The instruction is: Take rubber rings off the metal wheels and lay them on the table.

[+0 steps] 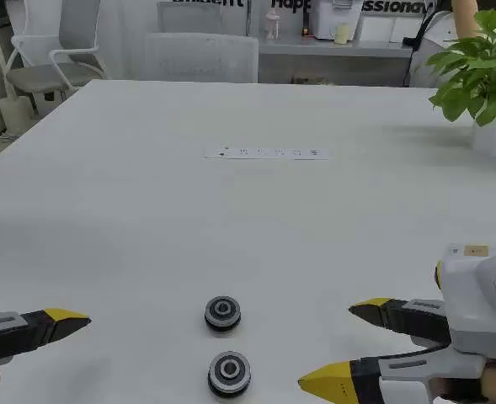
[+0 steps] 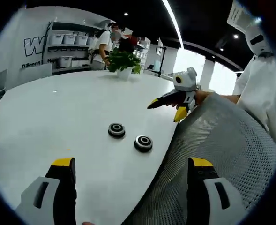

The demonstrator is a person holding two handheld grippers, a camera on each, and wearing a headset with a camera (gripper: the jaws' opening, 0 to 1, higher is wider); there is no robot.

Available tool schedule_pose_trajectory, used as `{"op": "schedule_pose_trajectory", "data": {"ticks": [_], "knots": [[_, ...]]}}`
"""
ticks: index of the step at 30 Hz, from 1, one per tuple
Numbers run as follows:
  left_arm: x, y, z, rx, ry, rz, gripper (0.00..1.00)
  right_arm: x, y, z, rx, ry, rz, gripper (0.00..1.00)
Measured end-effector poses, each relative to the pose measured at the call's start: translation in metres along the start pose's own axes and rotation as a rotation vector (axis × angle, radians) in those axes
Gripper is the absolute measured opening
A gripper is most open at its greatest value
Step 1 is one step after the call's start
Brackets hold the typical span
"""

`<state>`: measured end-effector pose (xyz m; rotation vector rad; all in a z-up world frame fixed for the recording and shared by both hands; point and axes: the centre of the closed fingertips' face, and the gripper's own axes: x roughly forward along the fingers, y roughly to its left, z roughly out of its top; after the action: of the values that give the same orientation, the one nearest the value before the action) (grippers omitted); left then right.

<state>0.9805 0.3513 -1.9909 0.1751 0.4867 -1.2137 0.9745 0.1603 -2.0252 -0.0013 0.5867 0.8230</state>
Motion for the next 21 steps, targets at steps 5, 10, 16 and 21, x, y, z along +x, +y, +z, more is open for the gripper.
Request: {"op": "schedule_pose_trajectory", "data": {"ticks": [5,10,16,21], "knots": [[-0.002,0.001,0.009,0.021,-0.015,0.007,0.99,-0.004,-0.002,0.01,-0.017,-0.01,-0.001,0.81],[-0.003,0.002,0.018,0.049,-0.02,0.013,0.99,-0.007,-0.001,0.023,-0.041,-0.023,0.005,0.8],[-0.004,0.001,0.035,0.091,-0.041,0.002,0.98,-0.007,0.001,0.041,-0.086,-0.03,0.019,0.79],[-0.001,-0.001,0.047,0.129,-0.049,-0.014,0.97,-0.004,0.007,0.054,-0.127,-0.027,0.042,0.79]]}}
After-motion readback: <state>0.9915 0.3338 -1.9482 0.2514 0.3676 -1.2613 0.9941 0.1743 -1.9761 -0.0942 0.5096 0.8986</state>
